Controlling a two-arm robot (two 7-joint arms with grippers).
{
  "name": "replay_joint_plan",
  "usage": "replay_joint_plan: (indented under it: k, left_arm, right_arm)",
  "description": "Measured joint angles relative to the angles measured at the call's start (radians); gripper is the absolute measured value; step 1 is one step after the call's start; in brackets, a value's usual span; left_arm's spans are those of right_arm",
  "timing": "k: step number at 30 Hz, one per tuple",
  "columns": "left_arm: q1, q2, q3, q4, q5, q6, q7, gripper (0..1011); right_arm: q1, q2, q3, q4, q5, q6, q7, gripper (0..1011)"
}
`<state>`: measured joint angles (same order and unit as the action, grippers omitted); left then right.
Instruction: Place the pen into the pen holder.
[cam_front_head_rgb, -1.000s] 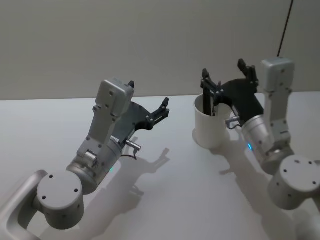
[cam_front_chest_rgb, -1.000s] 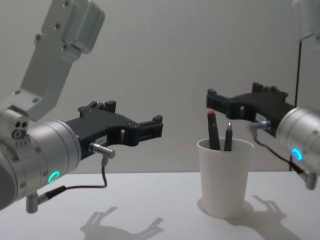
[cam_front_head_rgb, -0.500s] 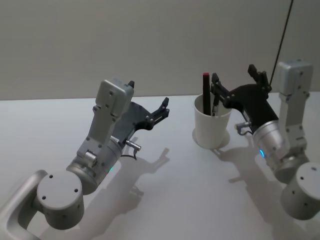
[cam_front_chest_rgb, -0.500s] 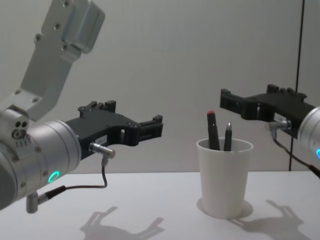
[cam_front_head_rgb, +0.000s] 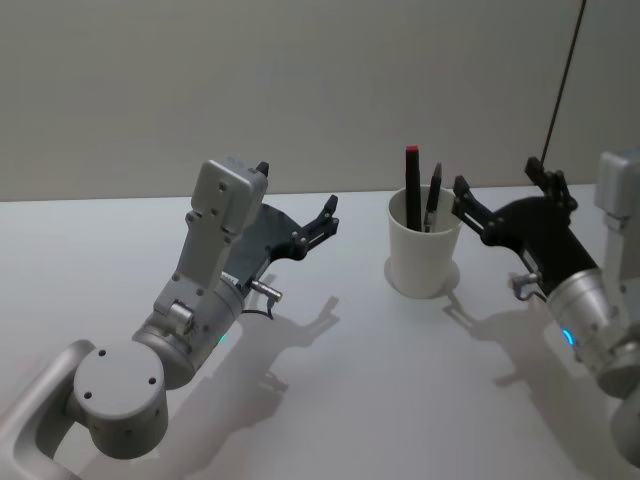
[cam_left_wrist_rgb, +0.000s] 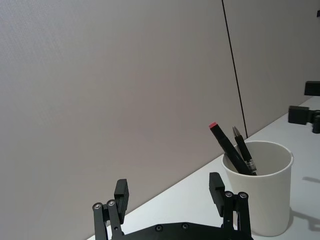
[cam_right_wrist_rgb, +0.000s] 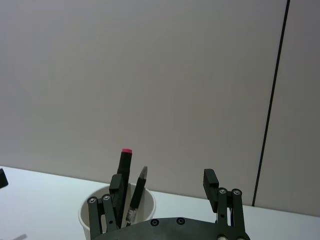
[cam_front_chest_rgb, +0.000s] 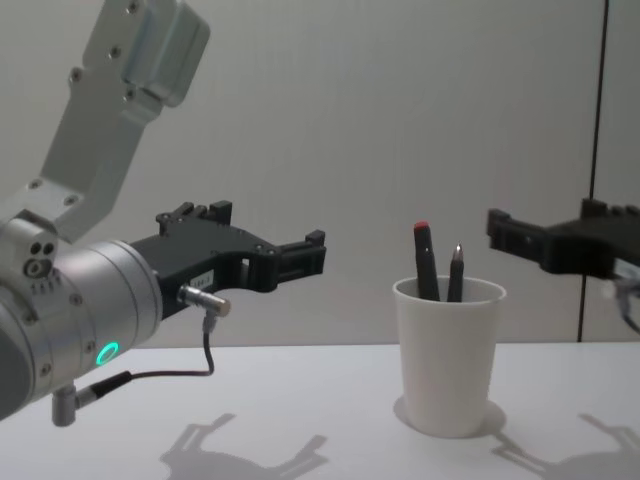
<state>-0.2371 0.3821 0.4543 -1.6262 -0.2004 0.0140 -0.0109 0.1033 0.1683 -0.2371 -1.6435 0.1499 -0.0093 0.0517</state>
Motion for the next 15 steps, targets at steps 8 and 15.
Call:
replay_joint_plan:
  k: [8,15]
  left_arm:
    - [0.000,0.000,0.000,0.000,0.000,0.000,0.000,1001]
    - [0.000,0.000,0.000,0.000,0.000,0.000,0.000,1001]
  right_arm:
    - [-0.056,0.080,0.005,-0.058,0.065,0.021,0.007,1002]
    - [-0.092,0.132,0.009,-0.097,0.107,0.035,0.011,1002]
